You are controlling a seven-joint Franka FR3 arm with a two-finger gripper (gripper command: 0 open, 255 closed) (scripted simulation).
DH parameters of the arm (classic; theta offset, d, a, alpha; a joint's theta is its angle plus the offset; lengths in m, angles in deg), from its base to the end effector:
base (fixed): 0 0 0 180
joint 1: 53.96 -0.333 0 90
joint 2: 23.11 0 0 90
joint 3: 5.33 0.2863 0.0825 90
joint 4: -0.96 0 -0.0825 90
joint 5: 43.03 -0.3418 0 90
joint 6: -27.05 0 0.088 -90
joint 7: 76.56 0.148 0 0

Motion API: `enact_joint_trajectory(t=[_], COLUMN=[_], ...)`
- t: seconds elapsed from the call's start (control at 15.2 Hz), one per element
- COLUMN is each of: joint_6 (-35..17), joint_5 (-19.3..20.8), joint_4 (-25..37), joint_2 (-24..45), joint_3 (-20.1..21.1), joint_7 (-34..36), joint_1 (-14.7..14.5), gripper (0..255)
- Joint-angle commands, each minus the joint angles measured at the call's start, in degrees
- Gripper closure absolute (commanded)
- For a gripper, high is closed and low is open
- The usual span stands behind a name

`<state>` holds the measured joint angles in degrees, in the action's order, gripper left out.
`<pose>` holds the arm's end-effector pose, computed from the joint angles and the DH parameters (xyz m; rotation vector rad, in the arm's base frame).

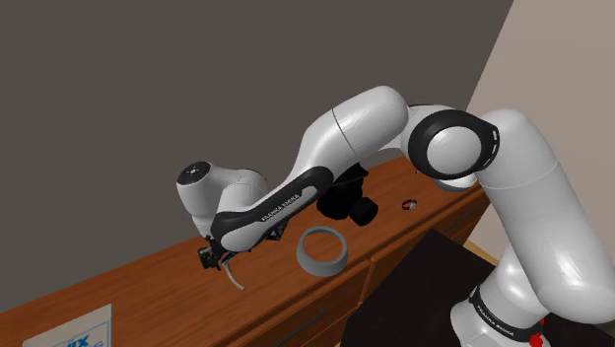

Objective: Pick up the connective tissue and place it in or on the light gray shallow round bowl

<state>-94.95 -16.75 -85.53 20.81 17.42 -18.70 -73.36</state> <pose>0.5215 0.3855 0.1919 3.0159 -0.1567 0.0474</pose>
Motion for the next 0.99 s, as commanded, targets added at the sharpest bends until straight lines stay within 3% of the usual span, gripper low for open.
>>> enact_joint_trajectory(t=[0.0,0.07,0.13,0.73,0.79,0.92], joint_6=[-0.01,-0.01,-0.01,-0.01,-0.01,-8.85], joint_5=[0.00,0.00,0.00,0.00,0.00,-0.20], joint_4=[0.00,0.00,0.00,0.00,0.00,-2.35], joint_2=[0.01,0.00,0.00,0.00,0.00,1.35], joint_3=[0.00,0.00,0.00,0.00,0.00,-0.28], joint_7=[0.00,0.00,0.00,0.00,0.00,3.85], joint_1=[0.00,0.00,0.00,0.00,0.00,0.88], gripper=[0,0,255,255,0,0])
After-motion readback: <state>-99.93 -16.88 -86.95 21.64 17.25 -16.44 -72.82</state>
